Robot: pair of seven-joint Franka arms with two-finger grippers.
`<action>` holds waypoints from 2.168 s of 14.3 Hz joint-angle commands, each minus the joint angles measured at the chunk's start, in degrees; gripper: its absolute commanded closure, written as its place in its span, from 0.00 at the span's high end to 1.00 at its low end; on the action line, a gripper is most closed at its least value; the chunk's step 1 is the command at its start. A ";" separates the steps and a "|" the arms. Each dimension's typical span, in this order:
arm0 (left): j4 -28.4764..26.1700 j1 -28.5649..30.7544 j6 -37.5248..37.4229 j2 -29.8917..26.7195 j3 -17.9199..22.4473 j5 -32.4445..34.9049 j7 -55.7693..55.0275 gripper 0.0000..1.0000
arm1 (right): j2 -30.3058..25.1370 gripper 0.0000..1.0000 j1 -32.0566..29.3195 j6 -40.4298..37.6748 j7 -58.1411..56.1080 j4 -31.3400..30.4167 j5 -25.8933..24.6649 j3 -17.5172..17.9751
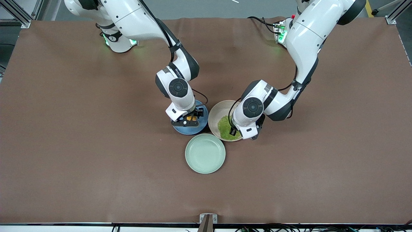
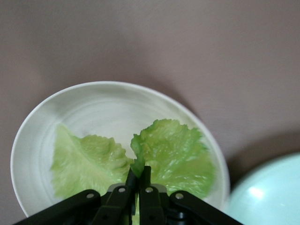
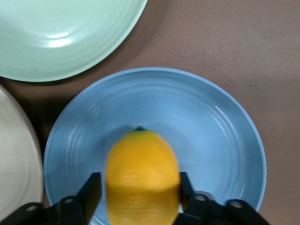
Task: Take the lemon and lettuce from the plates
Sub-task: 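Lift the lettuce off the cream plate while the right gripper lifts the lemon, then lower the lettuce onto the table and open the left gripper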
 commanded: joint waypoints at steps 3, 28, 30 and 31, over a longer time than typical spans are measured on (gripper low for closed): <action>-0.86 3.02 -5.34 -9.47 0.39 3.75 4.42 0.00 | 0.03 0.20 0.12 0.15 -0.21 0.22 0.37 -0.63; -20.12 27.63 12.85 -16.68 -1.10 15.53 39.42 1.00 | -23.01 0.22 -48.13 -3.82 -49.86 -26.59 -4.99 -1.51; -16.88 27.64 8.55 -18.79 -2.50 15.53 41.78 1.00 | -20.20 0.22 -48.66 -0.05 -49.86 -27.11 -4.99 -1.51; -14.77 27.72 5.48 -19.50 -3.12 15.44 44.15 1.00 | -19.40 0.23 -48.66 1.62 -49.86 -27.73 -4.99 -1.42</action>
